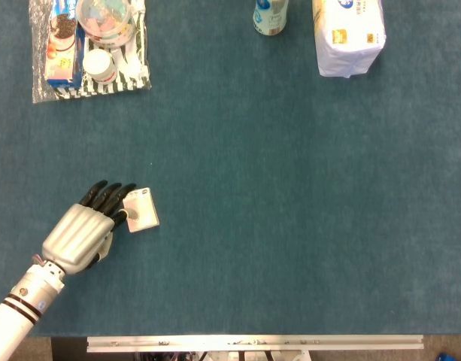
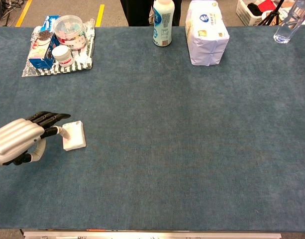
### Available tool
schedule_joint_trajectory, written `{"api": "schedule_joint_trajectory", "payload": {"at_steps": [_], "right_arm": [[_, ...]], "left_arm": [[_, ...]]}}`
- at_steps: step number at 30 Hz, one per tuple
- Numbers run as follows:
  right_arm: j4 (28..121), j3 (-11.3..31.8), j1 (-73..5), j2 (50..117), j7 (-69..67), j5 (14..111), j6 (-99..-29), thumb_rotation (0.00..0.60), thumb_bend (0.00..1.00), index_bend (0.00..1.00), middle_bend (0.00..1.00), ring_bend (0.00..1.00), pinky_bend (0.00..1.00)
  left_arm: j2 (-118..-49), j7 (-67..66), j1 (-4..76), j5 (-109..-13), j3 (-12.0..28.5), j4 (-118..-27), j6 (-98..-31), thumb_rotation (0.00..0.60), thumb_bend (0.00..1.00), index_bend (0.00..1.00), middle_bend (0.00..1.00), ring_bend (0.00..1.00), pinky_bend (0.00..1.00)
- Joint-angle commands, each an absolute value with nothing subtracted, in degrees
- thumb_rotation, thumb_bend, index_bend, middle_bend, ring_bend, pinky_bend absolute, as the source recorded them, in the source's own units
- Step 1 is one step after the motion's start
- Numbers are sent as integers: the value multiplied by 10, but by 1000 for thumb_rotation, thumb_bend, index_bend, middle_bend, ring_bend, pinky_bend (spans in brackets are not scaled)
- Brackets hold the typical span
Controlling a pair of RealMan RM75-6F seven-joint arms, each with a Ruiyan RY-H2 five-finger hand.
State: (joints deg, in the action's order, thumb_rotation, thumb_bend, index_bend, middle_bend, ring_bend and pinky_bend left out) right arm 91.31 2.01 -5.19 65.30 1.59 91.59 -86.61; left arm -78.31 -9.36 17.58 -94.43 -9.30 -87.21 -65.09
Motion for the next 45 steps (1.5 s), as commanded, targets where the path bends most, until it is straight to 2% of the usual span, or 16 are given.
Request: {"api": "schedule_joint_trajectory", "payload": {"at_steps": [1,8,15,26,29,31,34,45], "right_arm": [[914,20,-52,653,16,916,-866,600,61,585,530,335,206],[914,21,-52,652,15,915,-867,600,62,585,531,335,206],[915,21,-51,652,15,915,-867,600,61,585,531,335,206],[916,18,-51,651,20,913,-862,600,61,585,531,335,206],[917,17,-52,652,24,914,-860,600,61,585,531,335,206],[918,15,-51,652,26,916,-860,600,61,585,530,335,206],[920,14,-50,653,29,921,-863,600,61,585,530,335,206],[924,13,-48,650,33,926,-870,600,61,585,531,335,206]], "left_arm": [[-787,-92,176,-940,-94,-868,-645,600,935,276,0,0,0],[-790,-95,176,-934,-99,-865,-636,600,935,275,0,0,0],[-771,-92,178,-951,-99,-899,-656,600,935,275,0,0,0],[-706,-82,156,-984,-83,-962,-758,600,934,298,6,0,0],[-685,-70,143,-977,-77,-967,-785,600,933,337,102,18,6],[-675,-68,137,-972,-73,-967,-797,600,933,370,206,67,22],[-666,-67,125,-966,-65,-960,-820,600,932,393,291,112,47],[-664,-53,92,-937,-37,-910,-871,600,932,419,328,122,74]]}}
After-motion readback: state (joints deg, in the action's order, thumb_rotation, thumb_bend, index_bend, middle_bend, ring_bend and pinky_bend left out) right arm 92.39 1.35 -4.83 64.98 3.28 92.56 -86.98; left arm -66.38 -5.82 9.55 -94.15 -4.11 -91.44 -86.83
